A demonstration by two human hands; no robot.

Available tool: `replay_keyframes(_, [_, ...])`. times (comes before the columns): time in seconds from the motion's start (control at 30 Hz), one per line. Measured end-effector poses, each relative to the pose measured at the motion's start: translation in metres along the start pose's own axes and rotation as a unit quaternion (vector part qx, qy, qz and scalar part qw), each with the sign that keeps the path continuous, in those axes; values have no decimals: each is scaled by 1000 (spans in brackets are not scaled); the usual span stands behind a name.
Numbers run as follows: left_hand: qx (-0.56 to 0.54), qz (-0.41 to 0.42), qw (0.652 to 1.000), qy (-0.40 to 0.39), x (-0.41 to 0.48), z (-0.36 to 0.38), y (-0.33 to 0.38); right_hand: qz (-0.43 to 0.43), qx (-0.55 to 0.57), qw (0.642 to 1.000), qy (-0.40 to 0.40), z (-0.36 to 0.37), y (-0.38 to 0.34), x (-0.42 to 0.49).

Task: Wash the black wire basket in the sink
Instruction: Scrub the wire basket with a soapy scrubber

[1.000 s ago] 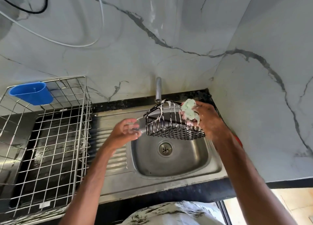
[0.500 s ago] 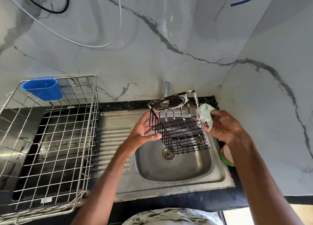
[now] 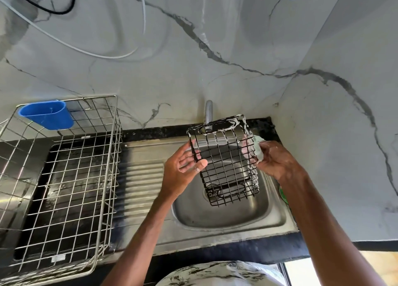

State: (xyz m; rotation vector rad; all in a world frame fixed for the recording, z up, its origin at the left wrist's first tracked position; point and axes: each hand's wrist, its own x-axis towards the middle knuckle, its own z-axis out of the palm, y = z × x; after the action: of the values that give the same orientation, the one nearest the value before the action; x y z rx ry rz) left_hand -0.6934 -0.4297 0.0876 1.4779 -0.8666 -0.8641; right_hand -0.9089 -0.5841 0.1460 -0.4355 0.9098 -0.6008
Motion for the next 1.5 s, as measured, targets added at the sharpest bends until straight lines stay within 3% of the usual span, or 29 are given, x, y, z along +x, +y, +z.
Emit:
replay_keyframes(0.17, [81,20,996,31,4,0,5,-27,-77,995,58,-4,8,8])
replay_keyframes(0.33, [117,7,993,26,7,-6,10,-12,-60,994,86,-6,4,9])
replay_keyframes(0.47, [121,-40,991,46,7,-4,13,-65,-218,972,60,2,-3,2])
replay_keyframes(0.53, [104,-79,990,56,5,-3,12,-142,-351,918,121,6,-4,-4])
replay_keyframes(0.63, [87,-124,986,69,2,1,10,-321,-534,750,224,7,5,-4])
replay_keyframes(0.67, [81,-135,985,71,0,2,11,-365,-542,721,230,10,10,-5])
replay_keyframes(0.87, [92,-155,980,78,-7,12,18,-521,-519,649,194,24,36,13])
replay_keyframes(1.03, [121,-147,977,93,-6,17,23,-554,-573,571,197,46,65,16])
replay_keyframes(1.1, [119,-167,973,102,-5,15,23,-557,-585,567,159,52,82,13])
replay_keyframes(1.33, [83,-207,970,101,-2,5,24,-545,-597,581,-101,61,94,0])
replay_keyframes(1.4, [94,-212,968,97,-3,2,26,-546,-613,559,-113,59,80,3])
replay_keyframes(1.47, [111,-208,968,90,-2,0,28,-568,-628,528,-69,48,63,11])
replay_keyframes(1.5, [119,-203,968,87,-2,0,29,-573,-626,529,-29,42,53,15])
